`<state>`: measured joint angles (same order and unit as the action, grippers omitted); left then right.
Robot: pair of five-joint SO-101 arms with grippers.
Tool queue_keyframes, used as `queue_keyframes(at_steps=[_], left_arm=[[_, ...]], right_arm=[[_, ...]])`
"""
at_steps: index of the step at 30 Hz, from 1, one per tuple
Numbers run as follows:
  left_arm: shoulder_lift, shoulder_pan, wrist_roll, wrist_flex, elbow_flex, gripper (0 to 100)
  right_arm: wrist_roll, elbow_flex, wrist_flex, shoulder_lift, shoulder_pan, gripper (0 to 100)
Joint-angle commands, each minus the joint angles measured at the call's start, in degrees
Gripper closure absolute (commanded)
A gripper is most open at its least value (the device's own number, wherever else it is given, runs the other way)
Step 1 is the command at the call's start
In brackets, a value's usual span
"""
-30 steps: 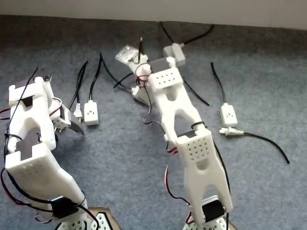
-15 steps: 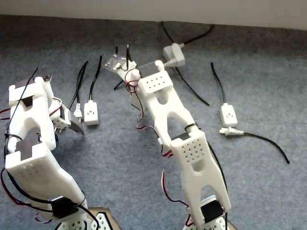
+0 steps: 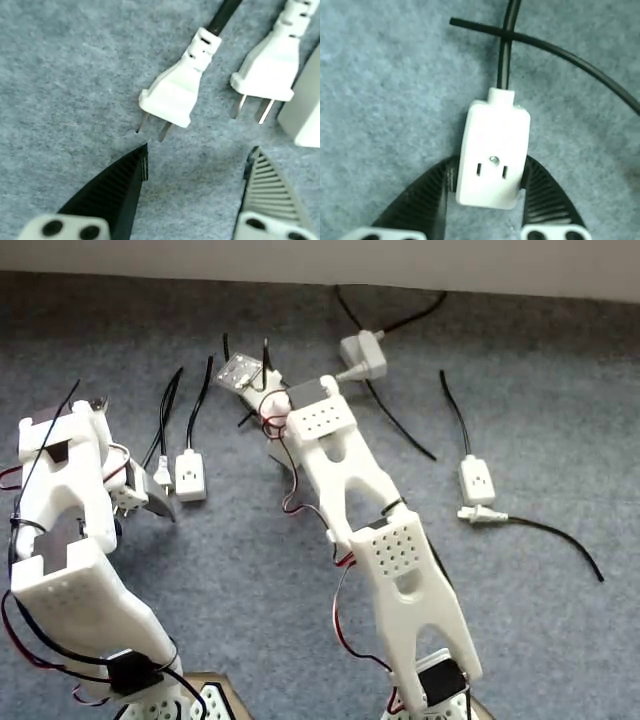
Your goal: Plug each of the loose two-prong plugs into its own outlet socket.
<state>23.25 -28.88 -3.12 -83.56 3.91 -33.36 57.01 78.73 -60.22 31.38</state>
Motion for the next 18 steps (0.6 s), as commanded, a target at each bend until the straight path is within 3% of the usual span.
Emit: queue_keyframes(at_steps=[1, 10, 14, 18], left_arm=[[-0.4, 0.84, 0.35, 0.53, -0.22, 69], [-0.4, 1.1, 0.53, 0.53, -0.22, 69], [-0.4, 1.1, 0.53, 0.53, -0.22, 69], [-0.4, 1.1, 0.53, 0.26, -0.22, 69]], right_arm=[[-0.09, 0.13, 5.23, 3.12, -0.04, 93.7], [3.96, -0.04, 22.11, 17.45, 0.92, 97.2], [10.2, -4.88, 22.37, 21.76, 0.57, 97.2], [7.47, -15.69, 22.29, 25.8, 0.57, 97.2]])
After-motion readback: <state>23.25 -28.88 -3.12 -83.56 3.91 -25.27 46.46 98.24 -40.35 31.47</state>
